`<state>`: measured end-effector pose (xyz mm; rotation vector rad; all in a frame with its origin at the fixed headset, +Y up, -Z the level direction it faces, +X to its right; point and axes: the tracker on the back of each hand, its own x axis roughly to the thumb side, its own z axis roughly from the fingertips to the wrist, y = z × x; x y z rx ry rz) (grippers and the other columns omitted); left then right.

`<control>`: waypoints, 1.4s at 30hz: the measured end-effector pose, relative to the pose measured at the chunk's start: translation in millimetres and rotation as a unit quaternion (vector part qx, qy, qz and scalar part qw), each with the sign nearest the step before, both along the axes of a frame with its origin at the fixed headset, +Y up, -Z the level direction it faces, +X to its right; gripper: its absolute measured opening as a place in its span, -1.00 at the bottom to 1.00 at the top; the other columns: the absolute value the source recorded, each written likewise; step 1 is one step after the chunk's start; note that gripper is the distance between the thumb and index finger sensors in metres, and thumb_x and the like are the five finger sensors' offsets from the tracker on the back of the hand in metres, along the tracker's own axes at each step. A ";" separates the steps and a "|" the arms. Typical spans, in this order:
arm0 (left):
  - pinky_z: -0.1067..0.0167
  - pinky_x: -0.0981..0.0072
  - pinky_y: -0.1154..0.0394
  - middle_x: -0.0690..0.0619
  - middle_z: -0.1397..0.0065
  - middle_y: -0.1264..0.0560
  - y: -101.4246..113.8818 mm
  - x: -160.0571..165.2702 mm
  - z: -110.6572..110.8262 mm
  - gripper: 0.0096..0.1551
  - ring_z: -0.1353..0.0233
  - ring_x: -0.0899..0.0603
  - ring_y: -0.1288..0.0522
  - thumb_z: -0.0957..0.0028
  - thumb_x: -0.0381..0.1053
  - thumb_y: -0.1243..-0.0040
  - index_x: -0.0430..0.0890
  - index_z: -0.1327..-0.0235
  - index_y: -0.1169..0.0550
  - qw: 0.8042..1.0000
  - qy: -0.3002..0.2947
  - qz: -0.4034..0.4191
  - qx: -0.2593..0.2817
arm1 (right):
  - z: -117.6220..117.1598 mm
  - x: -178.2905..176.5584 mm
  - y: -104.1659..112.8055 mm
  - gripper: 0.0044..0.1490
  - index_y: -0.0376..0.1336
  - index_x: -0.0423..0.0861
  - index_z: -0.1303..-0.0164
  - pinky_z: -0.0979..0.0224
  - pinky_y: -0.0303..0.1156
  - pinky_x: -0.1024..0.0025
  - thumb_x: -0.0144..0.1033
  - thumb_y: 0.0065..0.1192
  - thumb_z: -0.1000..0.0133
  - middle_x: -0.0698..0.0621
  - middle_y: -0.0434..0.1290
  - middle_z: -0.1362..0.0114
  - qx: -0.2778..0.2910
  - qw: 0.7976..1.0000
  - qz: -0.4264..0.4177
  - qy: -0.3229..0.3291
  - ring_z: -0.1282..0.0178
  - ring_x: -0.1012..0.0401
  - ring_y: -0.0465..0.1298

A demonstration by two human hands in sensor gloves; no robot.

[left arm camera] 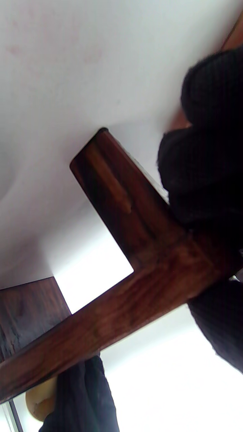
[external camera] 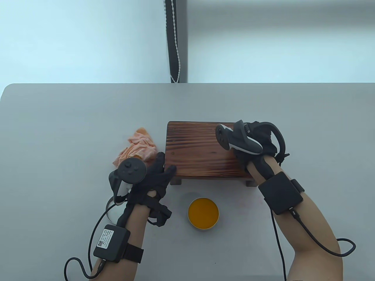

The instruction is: Dip and apply wood wax on stool

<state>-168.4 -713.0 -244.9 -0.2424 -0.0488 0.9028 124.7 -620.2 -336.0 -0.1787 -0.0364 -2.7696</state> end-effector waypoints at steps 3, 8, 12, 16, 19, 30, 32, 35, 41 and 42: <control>-0.11 -0.44 -0.53 -0.32 -0.23 -0.59 0.2 -0.1 0.1 0.04 -0.10 -0.35 -0.64 -0.24 0.22 -0.23 -0.43 -0.71 -0.20 1.000 0.000 -0.001 -0.001 | 4.7 2.0 0.1 -0.52 0.54 -0.09 -0.22 -0.18 0.58 -0.30 -0.38 0.61 -0.07 -0.33 0.68 -0.09 -0.004 1.000 0.000 0.004 0.03 -0.14 0.72; -0.11 -0.44 -0.53 -0.32 -0.23 -0.59 0.3 0.1 0.2 0.04 -0.10 -0.35 -0.64 -0.24 0.22 -0.23 -0.43 -0.70 -0.20 1.000 0.001 -0.002 0.001 | 27.3 -8.2 3.4 -0.52 0.56 -0.13 -0.20 -0.18 0.58 -0.31 -0.38 0.64 -0.05 -0.33 0.69 -0.07 -0.024 0.999 -0.004 0.040 0.04 -0.15 0.72; -0.11 -0.44 -0.53 -0.32 -0.23 -0.59 0.1 0.0 0.2 0.04 -0.10 -0.35 -0.64 -0.24 0.22 -0.23 -0.43 -0.71 -0.20 1.000 0.001 -0.003 0.002 | 14.2 -3.5 -0.3 -0.53 0.55 -0.05 -0.20 -0.19 0.59 -0.29 -0.37 0.62 -0.06 -0.31 0.68 -0.11 0.011 1.000 -0.001 0.024 0.02 -0.14 0.72; -0.11 -0.44 -0.53 -0.32 -0.23 -0.59 0.1 -0.1 0.2 0.04 -0.10 -0.35 -0.64 -0.24 0.22 -0.23 -0.43 -0.71 -0.20 1.000 0.001 -0.002 0.001 | 8.0 8.2 0.4 -0.52 0.55 -0.09 -0.21 -0.18 0.59 -0.30 -0.38 0.62 -0.06 -0.32 0.68 -0.09 0.002 1.000 -0.005 0.007 0.03 -0.14 0.72; -0.11 -0.44 -0.53 -0.32 -0.23 -0.59 0.1 0.1 0.0 0.04 -0.10 -0.35 -0.64 -0.24 0.22 -0.23 -0.43 -0.71 -0.20 1.000 0.001 -0.003 0.001 | 23.1 0.9 3.8 -0.52 0.56 -0.11 -0.19 -0.18 0.59 -0.30 -0.38 0.64 -0.05 -0.32 0.69 -0.08 -0.026 0.999 0.015 0.032 0.03 -0.14 0.72; -0.11 -0.44 -0.53 -0.32 -0.23 -0.59 0.0 0.3 0.0 0.04 -0.10 -0.35 -0.64 -0.24 0.22 -0.23 -0.43 -0.71 -0.20 1.000 0.001 -0.003 0.001 | 12.4 9.9 2.2 -0.52 0.55 -0.09 -0.20 -0.19 0.59 -0.29 -0.38 0.63 -0.06 -0.32 0.69 -0.09 -0.020 0.999 0.030 0.008 0.02 -0.14 0.72; -0.11 -0.44 -0.53 -0.32 -0.23 -0.59 0.1 0.5 0.0 0.04 -0.10 -0.35 -0.64 -0.24 0.22 -0.23 -0.43 -0.71 -0.20 1.000 0.001 -0.004 0.001 | 23.9 3.9 3.2 -0.52 0.56 -0.12 -0.19 -0.18 0.59 -0.30 -0.38 0.64 -0.05 -0.33 0.69 -0.08 -0.024 0.999 0.019 0.032 0.03 -0.14 0.72; -0.11 -0.44 -0.53 -0.32 -0.23 -0.59 0.0 0.5 0.0 0.04 -0.10 -0.35 -0.64 -0.24 0.22 -0.22 -0.43 -0.71 -0.20 1.000 0.000 -0.004 0.001 | 23.2 1.8 1.2 -0.53 0.57 -0.08 -0.19 -0.19 0.59 -0.29 -0.38 0.63 -0.05 -0.31 0.69 -0.10 -0.003 0.999 0.020 0.032 0.02 -0.13 0.72; -0.11 -0.44 -0.53 -0.32 -0.24 -0.59 -0.1 0.4 0.3 0.04 -0.10 -0.35 -0.64 -0.24 0.22 -0.22 -0.43 -0.71 -0.19 1.000 0.000 -0.003 0.000 | 11.0 16.1 -1.9 -0.53 0.55 -0.05 -0.21 -0.19 0.59 -0.28 -0.37 0.61 -0.07 -0.31 0.68 -0.11 0.019 1.000 0.019 -0.001 0.01 -0.13 0.72; -0.11 -0.44 -0.53 -0.32 -0.23 -0.59 0.0 0.5 0.4 0.04 -0.10 -0.35 -0.64 -0.24 0.22 -0.22 -0.42 -0.71 -0.20 1.000 0.000 -0.004 0.000 | 12.9 16.2 -1.6 -0.52 0.54 -0.06 -0.21 -0.19 0.59 -0.28 -0.37 0.61 -0.06 -0.31 0.69 -0.11 0.015 1.000 0.027 0.000 0.02 -0.13 0.72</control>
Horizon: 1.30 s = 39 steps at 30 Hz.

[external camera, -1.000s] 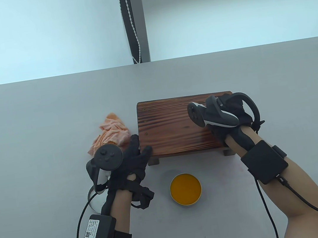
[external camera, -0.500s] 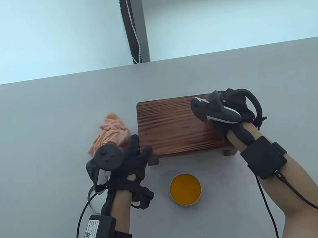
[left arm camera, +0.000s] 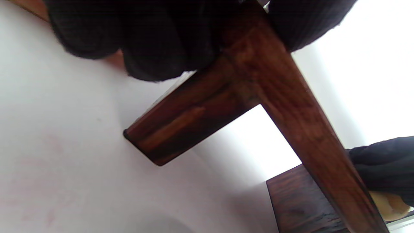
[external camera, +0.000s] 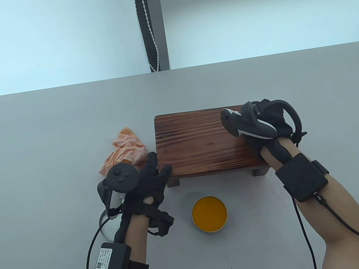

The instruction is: Dip and apply wood wax on stool

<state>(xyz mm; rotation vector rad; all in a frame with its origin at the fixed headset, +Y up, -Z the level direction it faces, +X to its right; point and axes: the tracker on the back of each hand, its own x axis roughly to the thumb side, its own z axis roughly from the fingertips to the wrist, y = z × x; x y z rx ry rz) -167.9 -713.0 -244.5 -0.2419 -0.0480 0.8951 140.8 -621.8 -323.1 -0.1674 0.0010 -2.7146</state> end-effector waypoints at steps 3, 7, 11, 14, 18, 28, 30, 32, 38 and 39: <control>-0.11 -0.44 -0.53 -0.32 -0.23 -0.59 0.0 0.0 0.0 0.04 -0.10 -0.35 -0.64 -0.24 0.22 -0.22 -0.43 -0.71 -0.20 1.000 0.000 0.000 0.000 | 12.1 -3.9 3.3 -0.52 0.56 -0.11 -0.19 -0.19 0.59 -0.30 -0.39 0.63 -0.05 -0.33 0.69 -0.09 -0.031 0.999 0.009 0.010 0.03 -0.14 0.72; -0.11 -0.44 -0.53 -0.32 -0.23 -0.59 0.0 0.0 0.0 0.04 -0.10 -0.35 -0.64 -0.24 0.22 -0.22 -0.43 -0.71 -0.19 1.000 0.001 -0.001 0.001 | 16.0 -10.2 2.8 -0.53 0.57 -0.08 -0.19 -0.19 0.59 -0.29 -0.38 0.63 -0.05 -0.32 0.69 -0.10 -0.017 0.999 -0.011 0.025 0.01 -0.14 0.72; -0.11 -0.44 -0.53 -0.32 -0.23 -0.59 0.0 -0.2 -0.1 0.04 -0.10 -0.35 -0.64 -0.24 0.22 -0.22 -0.43 -0.71 -0.19 1.000 0.000 0.001 0.000 | -3.0 1.3 -1.4 -0.53 0.55 -0.05 -0.21 -0.19 0.59 -0.29 -0.38 0.61 -0.06 -0.31 0.68 -0.12 0.012 1.000 -0.007 -0.008 0.01 -0.13 0.72; -0.11 -0.43 -0.53 -0.32 -0.23 -0.59 0.0 -0.2 0.0 0.04 -0.10 -0.34 -0.64 -0.24 0.22 -0.22 -0.42 -0.71 -0.20 1.000 0.000 0.000 0.000 | -1.1 5.4 0.0 -0.52 0.55 -0.08 -0.21 -0.19 0.58 -0.30 -0.39 0.62 -0.06 -0.32 0.68 -0.11 -0.003 1.000 -0.006 -0.016 0.01 -0.14 0.72; -0.11 -0.44 -0.53 -0.32 -0.23 -0.59 0.3 -0.1 -0.1 0.04 -0.10 -0.35 -0.64 -0.24 0.22 -0.22 -0.43 -0.71 -0.20 1.000 0.000 0.000 0.001 | 18.1 -2.9 2.8 -0.52 0.57 -0.11 -0.20 -0.19 0.58 -0.31 -0.39 0.64 -0.05 -0.33 0.69 -0.10 -0.024 1.000 0.002 0.015 0.02 -0.15 0.72; -0.11 -0.44 -0.53 -0.32 -0.23 -0.60 0.3 -0.4 0.2 0.04 -0.09 -0.34 -0.64 -0.24 0.22 -0.22 -0.43 -0.71 -0.20 1.000 0.001 -0.003 0.001 | 7.8 16.9 1.6 -0.52 0.55 -0.09 -0.21 -0.19 0.58 -0.30 -0.39 0.62 -0.06 -0.33 0.69 -0.11 -0.015 1.000 -0.009 -0.023 0.01 -0.14 0.72; -0.11 -0.44 -0.53 -0.32 -0.23 -0.60 0.3 -0.3 -0.1 0.04 -0.09 -0.35 -0.64 -0.24 0.22 -0.22 -0.43 -0.71 -0.20 1.000 0.001 -0.004 0.002 | 18.8 13.2 2.0 -0.52 0.56 -0.11 -0.21 -0.19 0.58 -0.31 -0.39 0.63 -0.05 -0.33 0.69 -0.10 -0.015 1.000 -0.012 -0.005 0.01 -0.15 0.72; -0.11 -0.44 -0.53 -0.32 -0.23 -0.59 0.2 -0.3 -0.1 0.04 -0.10 -0.35 -0.64 -0.24 0.22 -0.22 -0.43 -0.71 -0.20 1.000 0.001 -0.004 0.003 | 22.5 10.4 2.0 -0.52 0.56 -0.10 -0.21 -0.20 0.58 -0.30 -0.38 0.63 -0.06 -0.33 0.69 -0.10 -0.009 1.000 -0.026 0.004 0.01 -0.14 0.72; -0.11 -0.44 -0.53 -0.32 -0.23 -0.60 0.2 -0.2 0.0 0.04 -0.09 -0.34 -0.64 -0.24 0.23 -0.21 -0.43 -0.71 -0.20 1.000 0.000 -0.007 0.004 | 2.2 28.7 -0.5 -0.52 0.54 -0.06 -0.22 -0.19 0.59 -0.29 -0.37 0.61 -0.07 -0.32 0.68 -0.12 0.016 0.998 -0.047 -0.043 0.00 -0.14 0.72; -0.11 -0.44 -0.53 -0.32 -0.23 -0.60 0.1 -0.3 0.0 0.04 -0.09 -0.34 -0.64 -0.24 0.22 -0.21 -0.43 -0.71 -0.20 1.000 0.000 -0.008 0.004 | 2.6 30.9 -0.2 -0.52 0.54 -0.06 -0.22 -0.19 0.59 -0.28 -0.37 0.61 -0.07 -0.32 0.68 -0.12 0.014 0.998 -0.044 -0.044 0.00 -0.13 0.72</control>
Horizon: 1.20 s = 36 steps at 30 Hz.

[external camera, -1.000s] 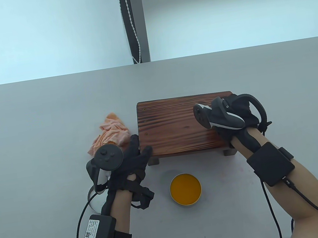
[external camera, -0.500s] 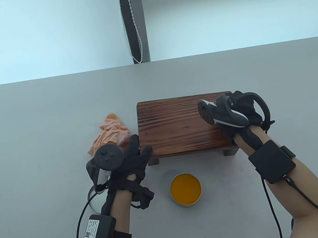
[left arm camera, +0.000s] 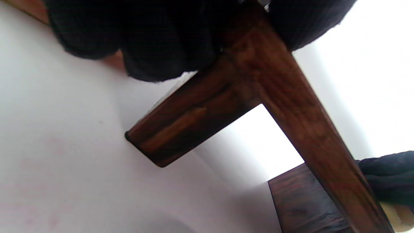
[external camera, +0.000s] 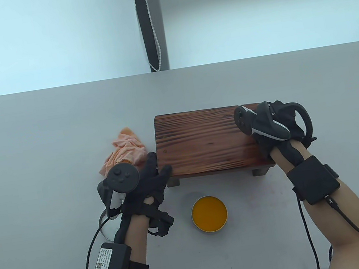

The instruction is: Dip and apply wood wax on stool

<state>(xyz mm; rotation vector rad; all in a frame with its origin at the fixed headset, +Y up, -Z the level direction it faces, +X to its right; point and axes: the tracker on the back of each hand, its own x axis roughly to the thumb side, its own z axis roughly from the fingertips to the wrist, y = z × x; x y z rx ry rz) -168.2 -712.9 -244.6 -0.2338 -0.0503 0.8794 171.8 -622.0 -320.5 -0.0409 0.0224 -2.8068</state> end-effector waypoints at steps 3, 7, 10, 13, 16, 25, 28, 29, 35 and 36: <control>-0.11 -0.44 -0.53 -0.32 -0.22 -0.60 0.1 0.2 0.0 0.04 -0.09 -0.34 -0.64 -0.24 0.22 -0.22 -0.43 -0.70 -0.20 1.000 0.000 0.000 0.001 | 13.5 -1.1 1.6 -0.52 0.55 -0.10 -0.21 -0.19 0.59 -0.30 -0.38 0.62 -0.06 -0.33 0.68 -0.10 -0.014 1.000 0.005 0.014 0.01 -0.14 0.72; -0.11 -0.44 -0.53 -0.32 -0.22 -0.60 0.2 0.4 -0.1 0.04 -0.09 -0.34 -0.64 -0.24 0.23 -0.21 -0.43 -0.70 -0.20 1.000 0.000 -0.004 0.004 | 23.1 -8.7 2.5 -0.52 0.56 -0.08 -0.21 -0.19 0.59 -0.29 -0.37 0.63 -0.06 -0.33 0.69 -0.11 -0.004 0.999 -0.024 0.035 0.01 -0.14 0.72; -0.11 -0.44 -0.53 -0.31 -0.22 -0.60 0.2 0.4 0.2 0.04 -0.09 -0.34 -0.64 -0.24 0.22 -0.21 -0.43 -0.70 -0.20 1.000 0.000 -0.003 0.003 | 10.1 -4.8 -1.1 -0.53 0.55 -0.05 -0.22 -0.19 0.59 -0.28 -0.36 0.61 -0.07 -0.31 0.68 -0.12 0.015 1.000 -0.001 0.015 0.01 -0.13 0.72; -0.11 -0.44 -0.53 -0.31 -0.22 -0.60 0.0 0.2 0.4 0.04 -0.09 -0.34 -0.64 -0.24 0.22 -0.21 -0.43 -0.70 -0.21 1.000 -0.001 -0.003 0.003 | 4.2 8.5 0.0 -0.52 0.54 -0.06 -0.23 -0.19 0.59 -0.28 -0.36 0.60 -0.07 -0.31 0.68 -0.12 0.010 1.000 -0.025 -0.012 0.01 -0.14 0.72; -0.11 -0.44 -0.53 -0.31 -0.22 -0.60 0.1 0.4 0.5 0.04 -0.09 -0.34 -0.64 -0.24 0.23 -0.21 -0.43 -0.70 -0.20 1.000 0.000 -0.004 0.003 | 15.9 8.1 -0.7 -0.52 0.54 -0.09 -0.22 -0.18 0.59 -0.29 -0.38 0.61 -0.07 -0.33 0.68 -0.11 0.006 1.000 -0.001 -0.002 0.01 -0.14 0.72; -0.11 -0.44 -0.53 -0.32 -0.22 -0.60 0.3 0.7 0.8 0.03 -0.09 -0.35 -0.64 -0.24 0.22 -0.21 -0.44 -0.70 -0.21 1.000 -0.001 -0.007 0.006 | 16.0 7.2 0.4 -0.53 0.55 -0.05 -0.22 -0.19 0.59 -0.29 -0.37 0.61 -0.07 -0.32 0.68 -0.12 0.005 1.000 -0.030 0.003 0.01 -0.14 0.72; -0.11 -0.44 -0.53 -0.32 -0.22 -0.60 0.2 0.6 0.7 0.03 -0.09 -0.35 -0.64 -0.24 0.22 -0.21 -0.43 -0.70 -0.21 1.000 -0.001 -0.007 0.006 | 2.9 19.9 -0.2 -0.52 0.54 -0.05 -0.23 -0.18 0.59 -0.28 -0.37 0.60 -0.08 -0.32 0.68 -0.12 0.007 0.999 -0.039 -0.024 0.01 -0.14 0.72; -0.11 -0.44 -0.53 -0.32 -0.22 -0.60 0.2 0.6 0.7 0.03 -0.09 -0.34 -0.64 -0.24 0.22 -0.21 -0.43 -0.70 -0.21 1.000 -0.001 -0.008 0.006 | 1.1 22.6 0.0 -0.52 0.54 -0.05 -0.23 -0.18 0.59 -0.29 -0.37 0.60 -0.08 -0.32 0.68 -0.12 0.004 0.999 -0.045 -0.030 0.01 -0.14 0.72; -0.12 -0.48 -0.51 -0.33 -0.24 -0.60 0.3 0.5 1.6 0.02 -0.12 -0.37 -0.63 -0.26 0.24 -0.17 -0.42 -0.70 -0.22 1.000 -0.001 -0.023 0.014 | 6.0 34.8 1.7 -0.51 0.53 -0.07 -0.24 -0.18 0.58 -0.29 -0.36 0.59 -0.08 -0.33 0.68 -0.12 0.007 0.998 -0.046 -0.046 0.01 -0.15 0.72; -0.13 -0.49 -0.50 -0.35 -0.26 -0.59 1.0 0.7 2.8 0.02 -0.14 -0.39 -0.63 -0.27 0.25 -0.14 -0.43 -0.70 -0.22 0.999 -0.003 -0.035 0.012 | 9.3 35.4 5.9 -0.51 0.53 -0.07 -0.25 -0.18 0.58 -0.29 -0.36 0.59 -0.08 -0.33 0.68 -0.13 0.011 0.998 -0.044 -0.044 0.00 -0.15 0.71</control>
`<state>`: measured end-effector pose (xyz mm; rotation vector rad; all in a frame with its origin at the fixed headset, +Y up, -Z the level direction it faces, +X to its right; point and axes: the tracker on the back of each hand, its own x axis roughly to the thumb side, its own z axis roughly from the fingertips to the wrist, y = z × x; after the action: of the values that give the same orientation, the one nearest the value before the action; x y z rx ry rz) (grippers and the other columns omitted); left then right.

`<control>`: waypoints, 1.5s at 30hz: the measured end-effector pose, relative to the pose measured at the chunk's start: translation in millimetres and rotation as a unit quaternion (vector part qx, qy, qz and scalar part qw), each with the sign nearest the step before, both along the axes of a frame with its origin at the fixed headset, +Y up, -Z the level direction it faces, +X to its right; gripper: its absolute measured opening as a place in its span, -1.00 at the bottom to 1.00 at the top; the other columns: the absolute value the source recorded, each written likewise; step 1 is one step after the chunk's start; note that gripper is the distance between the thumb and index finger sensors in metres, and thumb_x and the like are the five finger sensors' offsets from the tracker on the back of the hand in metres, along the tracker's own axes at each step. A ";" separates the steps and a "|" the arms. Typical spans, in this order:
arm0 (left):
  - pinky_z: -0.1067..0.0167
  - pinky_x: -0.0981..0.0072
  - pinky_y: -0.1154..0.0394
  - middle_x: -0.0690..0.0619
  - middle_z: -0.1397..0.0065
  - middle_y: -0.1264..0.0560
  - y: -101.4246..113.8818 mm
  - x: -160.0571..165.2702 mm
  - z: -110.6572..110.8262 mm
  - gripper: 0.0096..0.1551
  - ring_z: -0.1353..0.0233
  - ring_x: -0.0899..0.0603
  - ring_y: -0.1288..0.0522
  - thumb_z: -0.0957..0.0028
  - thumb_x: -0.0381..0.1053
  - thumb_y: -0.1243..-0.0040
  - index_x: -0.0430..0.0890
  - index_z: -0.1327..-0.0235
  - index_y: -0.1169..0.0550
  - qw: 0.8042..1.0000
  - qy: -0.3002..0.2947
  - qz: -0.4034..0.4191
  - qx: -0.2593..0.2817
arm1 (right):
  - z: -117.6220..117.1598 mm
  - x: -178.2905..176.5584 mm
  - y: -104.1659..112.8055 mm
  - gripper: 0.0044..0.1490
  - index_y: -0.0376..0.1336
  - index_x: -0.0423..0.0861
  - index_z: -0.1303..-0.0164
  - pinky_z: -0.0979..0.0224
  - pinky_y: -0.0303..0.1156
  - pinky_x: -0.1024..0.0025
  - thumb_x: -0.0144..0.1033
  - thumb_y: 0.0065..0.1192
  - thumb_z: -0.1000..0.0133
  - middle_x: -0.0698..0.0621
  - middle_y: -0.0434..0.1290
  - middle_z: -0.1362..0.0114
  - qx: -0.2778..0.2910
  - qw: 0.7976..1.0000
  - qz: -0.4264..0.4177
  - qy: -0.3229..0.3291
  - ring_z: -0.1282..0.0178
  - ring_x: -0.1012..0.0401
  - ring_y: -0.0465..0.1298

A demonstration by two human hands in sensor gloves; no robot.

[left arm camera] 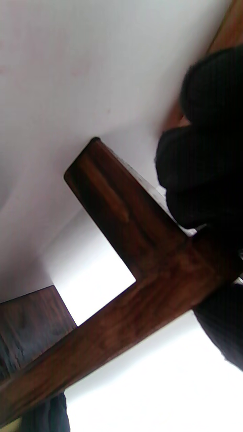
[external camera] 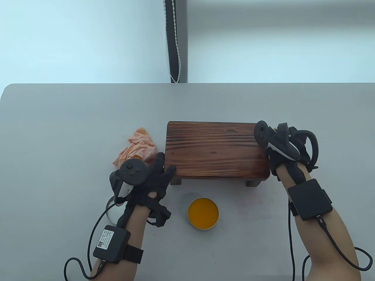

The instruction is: Dip and apply wood wax on stool

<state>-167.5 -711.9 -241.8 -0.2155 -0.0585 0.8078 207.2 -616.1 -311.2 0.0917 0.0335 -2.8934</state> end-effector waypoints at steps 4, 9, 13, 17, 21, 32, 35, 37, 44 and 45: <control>-0.16 -0.54 -0.46 -0.43 -0.39 -0.53 4.6 -2.6 3.7 0.08 -0.23 -0.46 -0.58 -0.27 0.26 -0.12 -0.49 -0.71 -0.15 1.000 0.002 -0.012 0.013 | 16.7 -3.1 22.0 -0.50 0.53 -0.08 -0.26 -0.18 0.58 -0.30 -0.37 0.59 -0.09 -0.34 0.67 -0.13 0.031 0.999 -0.011 0.014 0.00 -0.15 0.71; -0.20 -0.62 -0.38 -0.54 -0.50 -0.39 11.7 -11.5 12.1 0.15 -0.34 -0.56 -0.47 -0.27 0.27 -0.11 -0.52 -0.73 -0.05 0.999 -0.014 0.033 0.007 | 48.1 -21.2 44.7 -0.47 0.51 -0.11 -0.30 -0.19 0.57 -0.31 -0.36 0.58 -0.09 -0.35 0.66 -0.15 0.051 0.996 -0.030 0.064 -0.01 -0.16 0.70; -0.22 -0.61 -0.37 -0.56 -0.53 -0.35 27.5 -14.5 27.3 0.16 -0.39 -0.58 -0.43 -0.27 0.26 -0.14 -0.52 -0.73 -0.07 0.999 -0.025 0.021 0.031 | 82.4 -41.9 56.9 -0.48 0.52 -0.10 -0.29 -0.19 0.56 -0.32 -0.36 0.57 -0.09 -0.36 0.66 -0.15 0.066 0.987 -0.059 0.133 -0.02 -0.17 0.70; -0.20 -0.55 -0.44 -0.46 -0.41 -0.48 40.4 -7.3 37.6 0.09 -0.32 -0.51 -0.52 -0.25 0.27 -0.18 -0.51 -0.69 -0.22 0.994 -0.066 -0.055 0.066 | 115.6 -59.6 52.2 -0.49 0.52 -0.08 -0.28 -0.21 0.55 -0.35 -0.38 0.57 -0.09 -0.36 0.65 -0.17 0.061 0.976 -0.093 0.189 -0.05 -0.19 0.69; -0.21 -0.51 -0.46 -0.42 -0.41 -0.50 38.9 4.2 50.9 0.07 -0.32 -0.48 -0.54 -0.23 0.29 -0.20 -0.47 -0.66 -0.27 0.984 -0.115 -0.117 0.066 | 139.7 -73.0 32.4 -0.51 0.53 -0.04 -0.26 -0.22 0.53 -0.37 -0.38 0.57 -0.09 -0.36 0.64 -0.21 0.048 0.961 -0.133 0.239 -0.09 -0.22 0.68; -0.23 -0.49 -0.46 -0.42 -0.49 -0.47 21.7 48.6 71.3 0.05 -0.37 -0.46 -0.53 -0.20 0.30 -0.25 -0.42 -0.66 -0.31 0.952 -0.275 -0.131 0.038 | 157.1 -98.6 -39.2 -0.53 0.55 -0.01 -0.23 -0.22 0.53 -0.37 -0.38 0.57 -0.08 -0.37 0.62 -0.28 -0.017 0.937 -0.184 0.298 -0.17 -0.24 0.66; -0.31 -0.53 -0.39 -0.43 -0.64 -0.32 5.5 67.1 67.7 0.22 -0.51 -0.49 -0.41 -0.16 0.33 -0.28 -0.44 -0.74 -0.13 0.932 -0.329 -0.150 0.006 | 158.1 -105.7 -52.7 -0.52 0.55 -0.01 -0.24 -0.22 0.54 -0.34 -0.38 0.56 -0.08 -0.34 0.62 -0.28 -0.024 0.930 -0.185 0.316 -0.18 -0.21 0.67; -0.35 -0.54 -0.35 -0.44 -0.69 -0.20 -2.1 76.2 65.5 0.29 -0.56 -0.50 -0.33 -0.14 0.35 -0.30 -0.44 -0.74 -0.04 0.922 -0.351 -0.163 -0.007 | 158.4 -109.7 -59.6 -0.52 0.55 -0.02 -0.24 -0.22 0.55 -0.33 -0.37 0.56 -0.08 -0.32 0.63 -0.28 -0.029 0.929 -0.174 0.325 -0.19 -0.19 0.67; -0.41 -0.56 -0.29 -0.47 -0.75 0.05 -18.9 94.1 64.1 0.40 -0.61 -0.57 -0.17 -0.12 0.41 -0.32 -0.39 -0.71 0.12 0.906 -0.376 -0.197 -0.008 | 157.4 -118.0 -79.7 -0.56 0.63 -0.04 -0.15 -0.24 0.56 -0.26 -0.37 0.59 -0.04 -0.17 0.64 -0.26 -0.039 0.921 -0.155 0.354 -0.20 -0.07 0.67; -0.41 -0.55 -0.29 -0.47 -0.75 0.06 -23.1 98.3 64.7 0.34 -0.60 -0.59 -0.16 -0.14 0.41 -0.30 -0.36 -0.70 0.10 0.901 -0.380 -0.210 0.004 | 157.3 -118.0 -80.5 -0.56 0.64 -0.04 -0.14 -0.23 0.57 -0.24 -0.36 0.60 -0.04 -0.16 0.63 -0.26 -0.041 0.921 -0.153 0.357 -0.20 -0.06 0.67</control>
<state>-69.2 -735.1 -177.1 -0.5101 -0.7298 0.2516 89.2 -696.7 -153.9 -1.0601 0.0282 -3.0455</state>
